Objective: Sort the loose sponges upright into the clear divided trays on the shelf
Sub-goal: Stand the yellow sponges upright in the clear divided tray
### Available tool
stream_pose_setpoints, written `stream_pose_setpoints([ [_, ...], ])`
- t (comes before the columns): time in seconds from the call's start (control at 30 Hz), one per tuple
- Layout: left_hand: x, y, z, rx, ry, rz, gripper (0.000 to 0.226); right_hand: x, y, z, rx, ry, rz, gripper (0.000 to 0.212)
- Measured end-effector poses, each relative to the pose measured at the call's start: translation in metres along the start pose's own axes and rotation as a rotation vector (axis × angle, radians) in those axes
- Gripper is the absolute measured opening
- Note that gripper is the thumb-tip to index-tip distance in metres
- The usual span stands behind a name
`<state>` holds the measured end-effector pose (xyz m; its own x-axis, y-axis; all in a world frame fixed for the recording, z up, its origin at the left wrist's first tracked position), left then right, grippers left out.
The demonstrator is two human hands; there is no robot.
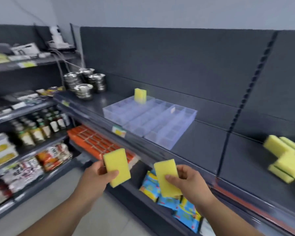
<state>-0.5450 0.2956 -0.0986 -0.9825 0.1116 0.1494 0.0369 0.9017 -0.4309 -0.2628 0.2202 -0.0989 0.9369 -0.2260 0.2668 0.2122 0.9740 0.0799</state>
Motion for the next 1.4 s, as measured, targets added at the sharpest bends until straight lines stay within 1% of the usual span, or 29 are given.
stream_pose_setpoints([
  [0.1,0.045,0.015,0.007,0.038,-0.055,-0.062,0.021,-0.047,0.034,0.015,0.022,0.022,0.083,0.023],
  [0.23,0.078,0.037,0.003,0.049,-0.105,-0.125,0.028,-0.083,0.080,0.034,0.051,0.103,0.112,0.027],
  [0.33,0.092,0.071,-0.013,0.030,-0.122,-0.146,0.032,-0.099,0.125,0.046,0.079,0.177,0.087,0.024],
  [0.43,0.091,0.108,-0.045,0.002,-0.124,-0.155,0.024,-0.100,0.174,0.056,0.107,0.219,0.061,0.022],
  [0.57,0.081,0.163,-0.103,-0.065,-0.075,-0.162,0.027,-0.091,0.249,0.065,0.122,0.283,-0.001,0.023],
  [0.7,0.073,0.214,-0.160,-0.132,-0.018,-0.199,0.013,-0.079,0.315,0.072,0.115,0.287,-0.050,0.021],
  [0.73,0.071,0.226,-0.173,-0.146,-0.005,-0.212,0.014,-0.075,0.328,0.072,0.116,0.270,-0.061,0.020],
  [0.83,0.060,0.264,-0.205,-0.162,0.048,-0.223,0.032,-0.060,0.356,0.071,0.123,0.183,-0.115,0.011],
  [0.9,0.050,0.287,-0.225,-0.185,0.075,-0.211,0.031,-0.050,0.368,0.067,0.118,0.110,-0.150,0.018],
  [0.97,0.036,0.309,-0.245,-0.220,0.105,-0.174,0.025,-0.044,0.376,0.061,0.107,0.048,-0.187,0.031],
  [1.03,0.019,0.332,-0.261,-0.253,0.105,-0.098,0.019,-0.041,0.384,0.055,0.082,0.002,-0.217,0.038],
  [1.1,0.002,0.357,-0.271,-0.258,0.089,-0.002,0.023,-0.040,0.391,0.049,0.068,-0.030,-0.240,0.040],
  [1.2,-0.020,0.396,-0.279,-0.262,0.121,0.122,0.030,-0.041,0.401,0.047,0.061,-0.031,-0.293,0.035],
  [1.3,-0.041,0.432,-0.289,-0.273,0.186,0.245,0.036,-0.047,0.410,0.047,0.025,-0.003,-0.359,0.034],
  [1.4,-0.061,0.459,-0.296,-0.289,0.268,0.367,0.034,-0.056,0.419,0.049,0.018,0.017,-0.444,0.025],
])
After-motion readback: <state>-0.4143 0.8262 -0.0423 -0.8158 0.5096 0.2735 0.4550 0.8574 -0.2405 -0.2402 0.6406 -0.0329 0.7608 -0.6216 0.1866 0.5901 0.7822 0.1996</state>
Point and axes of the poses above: each hand's wrist, its own y-axis towards the middle knuckle, its own x-axis out of the back of the hand, z = x × y, the point moved 8 cm from there along y, towards the middle knuckle, and after that the axes turned 15 degrees about x, right-handed, at the moved point
